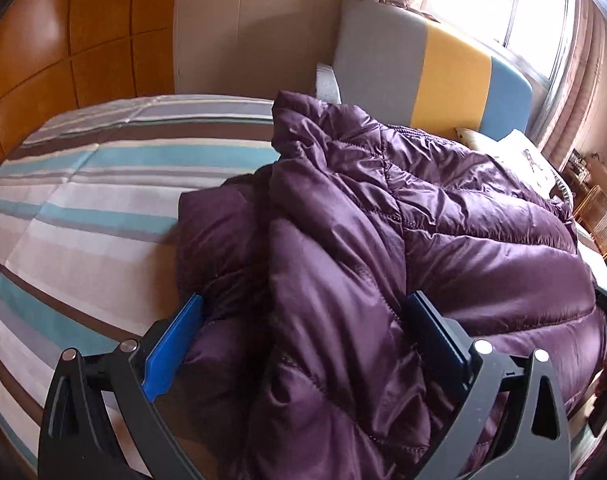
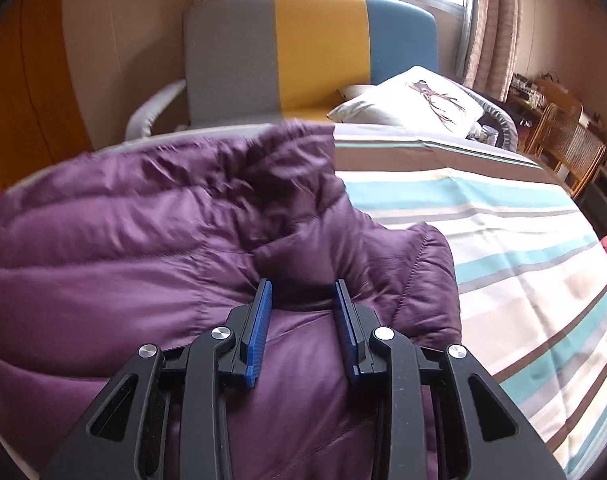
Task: Fold large clothes
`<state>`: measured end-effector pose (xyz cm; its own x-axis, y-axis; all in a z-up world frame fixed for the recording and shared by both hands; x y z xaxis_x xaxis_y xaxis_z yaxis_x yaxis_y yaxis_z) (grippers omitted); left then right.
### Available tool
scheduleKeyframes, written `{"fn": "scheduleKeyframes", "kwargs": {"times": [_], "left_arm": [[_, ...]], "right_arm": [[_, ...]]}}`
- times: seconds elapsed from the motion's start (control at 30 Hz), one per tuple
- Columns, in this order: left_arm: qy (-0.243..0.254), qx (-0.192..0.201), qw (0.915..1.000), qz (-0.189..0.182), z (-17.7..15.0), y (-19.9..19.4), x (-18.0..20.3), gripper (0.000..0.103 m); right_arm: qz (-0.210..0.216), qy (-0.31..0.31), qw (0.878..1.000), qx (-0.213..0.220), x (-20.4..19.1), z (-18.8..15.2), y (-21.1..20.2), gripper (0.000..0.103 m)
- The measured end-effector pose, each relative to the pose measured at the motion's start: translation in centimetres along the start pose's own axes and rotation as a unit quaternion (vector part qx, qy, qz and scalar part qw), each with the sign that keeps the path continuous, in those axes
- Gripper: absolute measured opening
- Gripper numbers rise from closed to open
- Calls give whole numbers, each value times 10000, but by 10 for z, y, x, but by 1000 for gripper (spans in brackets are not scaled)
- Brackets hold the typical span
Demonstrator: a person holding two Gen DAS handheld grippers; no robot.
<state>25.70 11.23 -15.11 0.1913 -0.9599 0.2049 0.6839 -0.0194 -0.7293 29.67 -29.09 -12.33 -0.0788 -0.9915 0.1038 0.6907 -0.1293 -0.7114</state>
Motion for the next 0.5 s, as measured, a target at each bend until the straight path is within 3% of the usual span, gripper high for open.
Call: {"fn": "scheduleKeyframes", "kwargs": {"times": [0.13,0.27,0.33,0.4,0.5], "left_arm": [[-204,12,9997,-94,-1,-10,-7,100],[-639,145,9978,-116,-8,-26,-30,99],[-957,59,9949,-308,-15,-29,-43,99],[-1158,-85,9918,-531,-22,-28,-48,98],[-1228,-157,9884,-878,-30,-29,-45,91]], "right_arm": [[142,175,9997,-15,8,1,-2,31],[649,770,9944,318,15,-4,-37,31],[968,801,9910,454,7,-7,-55,31],[1341,621,9875,554,-13,-12,-74,19],[1620,340,9845,576,-41,-17,-89,15]]}}
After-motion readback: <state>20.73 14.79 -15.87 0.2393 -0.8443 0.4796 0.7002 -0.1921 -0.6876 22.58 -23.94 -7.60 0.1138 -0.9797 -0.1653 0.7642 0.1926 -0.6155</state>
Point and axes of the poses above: each gripper's, at about its wrist camera, not at the fingertips, and y roughly the way its jaws point, x to its right, z to its top, the point moved 2 cm from there along y, roughly the way its jaws point, and after that the axes turned 6 degrees about -y, right-handed, at the moved point
